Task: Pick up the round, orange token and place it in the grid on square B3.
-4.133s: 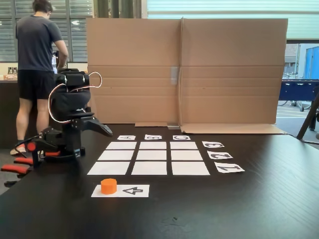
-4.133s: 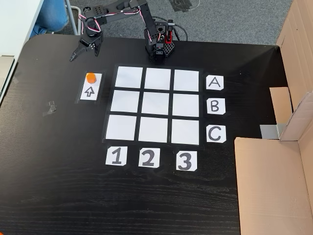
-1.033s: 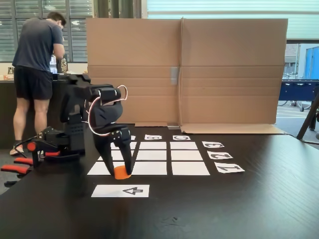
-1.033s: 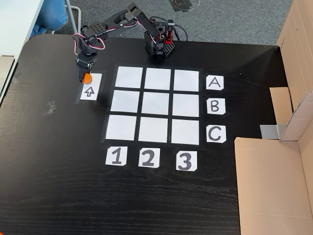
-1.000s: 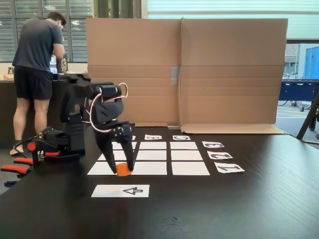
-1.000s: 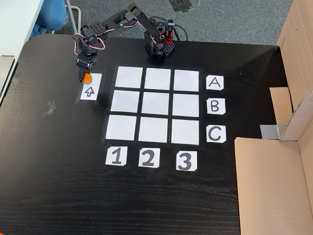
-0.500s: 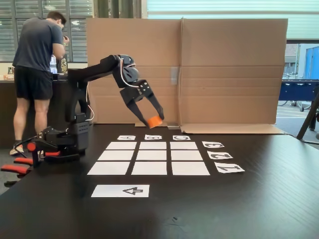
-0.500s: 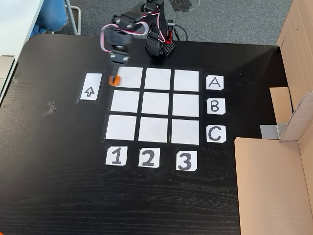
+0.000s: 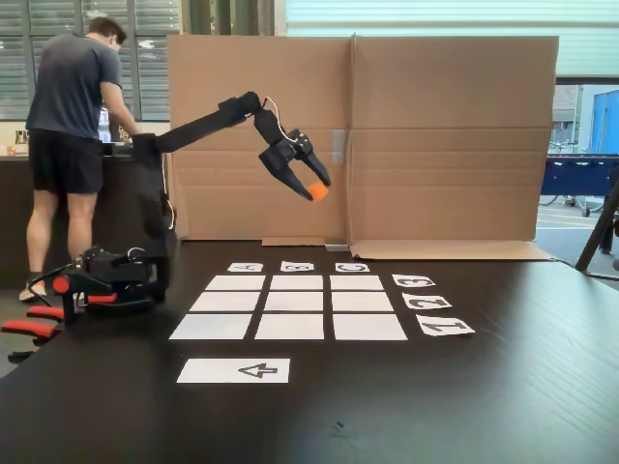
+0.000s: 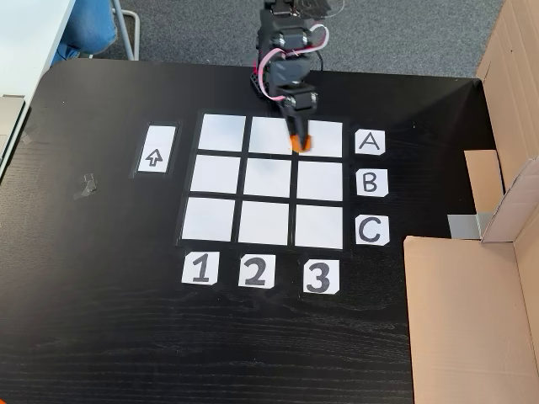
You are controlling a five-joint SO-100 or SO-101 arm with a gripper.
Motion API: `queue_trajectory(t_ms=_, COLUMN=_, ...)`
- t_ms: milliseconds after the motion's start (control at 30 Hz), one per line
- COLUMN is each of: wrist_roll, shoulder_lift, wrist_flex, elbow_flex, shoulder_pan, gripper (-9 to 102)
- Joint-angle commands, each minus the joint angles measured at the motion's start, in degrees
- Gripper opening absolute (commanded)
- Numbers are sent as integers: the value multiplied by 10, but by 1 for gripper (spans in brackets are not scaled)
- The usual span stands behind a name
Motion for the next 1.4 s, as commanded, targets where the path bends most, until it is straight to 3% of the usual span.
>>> queue_trajectory(t_ms=0, wrist_roll=49, shoulder_lift=-42, wrist_flex=2, elbow_flex=-7, shoulder_pan=-53, gripper=-1)
queue_trajectory(t_ms=500, wrist_roll=183, shoulder_lift=-184, wrist_flex=19, elbow_flex=33, shoulder_pan=-100, gripper=-1)
queue_trajectory(t_ms=767, wrist_roll=184, shoulder_lift=-182, wrist_flex=11, elbow_flex=104, shoulder_pan=-78, gripper=-1)
queue_trajectory(t_ms=1367, wrist_roll=183, shoulder_lift=-257, wrist_flex=-40, elbow_flex=96, shoulder_pan=-79, gripper=-1)
